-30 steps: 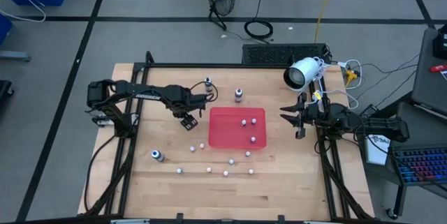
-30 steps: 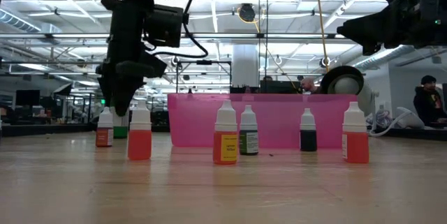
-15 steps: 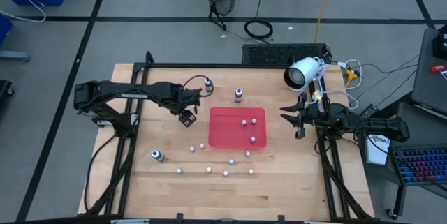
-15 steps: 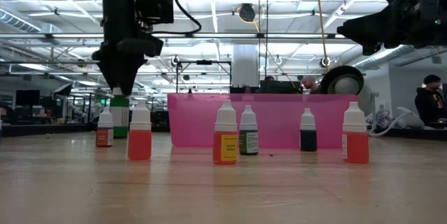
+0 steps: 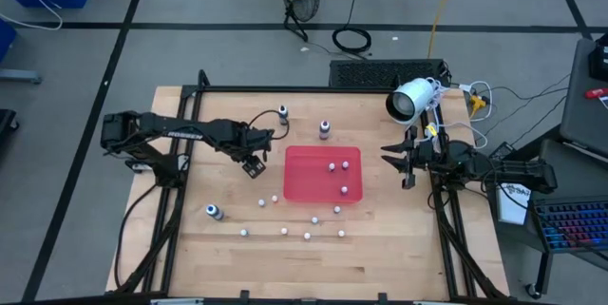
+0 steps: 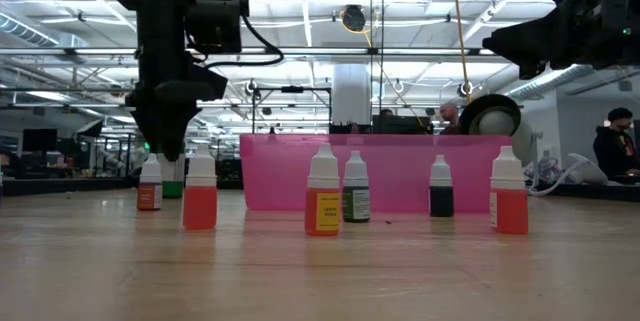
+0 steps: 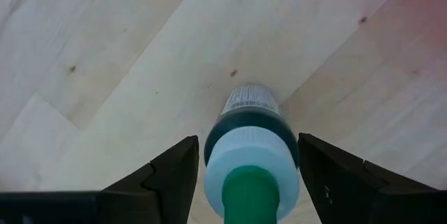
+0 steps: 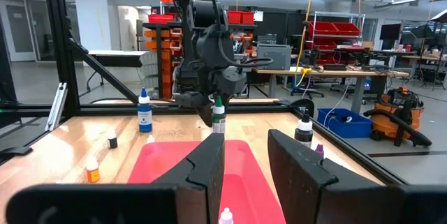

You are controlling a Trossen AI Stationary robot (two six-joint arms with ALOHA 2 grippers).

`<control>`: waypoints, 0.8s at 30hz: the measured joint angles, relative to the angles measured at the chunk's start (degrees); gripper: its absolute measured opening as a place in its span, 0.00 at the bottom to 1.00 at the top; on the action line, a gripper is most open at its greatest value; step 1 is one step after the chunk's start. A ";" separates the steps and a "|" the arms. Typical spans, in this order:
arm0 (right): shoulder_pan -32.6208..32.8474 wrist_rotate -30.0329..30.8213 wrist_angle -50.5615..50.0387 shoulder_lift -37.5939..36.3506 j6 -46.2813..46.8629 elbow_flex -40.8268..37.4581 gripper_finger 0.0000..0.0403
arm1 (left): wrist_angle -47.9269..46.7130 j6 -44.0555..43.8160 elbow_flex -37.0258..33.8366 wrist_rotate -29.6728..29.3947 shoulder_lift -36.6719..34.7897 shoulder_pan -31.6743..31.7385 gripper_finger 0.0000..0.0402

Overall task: Pick & Place food coloring
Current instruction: Put the big green food coloring bottle into the red bin

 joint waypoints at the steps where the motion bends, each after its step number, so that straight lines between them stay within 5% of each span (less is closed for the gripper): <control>1: 0.00 0.01 0.00 0.00 0.00 0.00 0.25 | 0.00 0.01 0.00 0.00 -0.02 0.00 0.60; 24: 0.00 0.00 0.00 0.00 0.00 0.00 0.25 | 0.91 1.60 0.00 -1.52 -0.02 0.00 0.55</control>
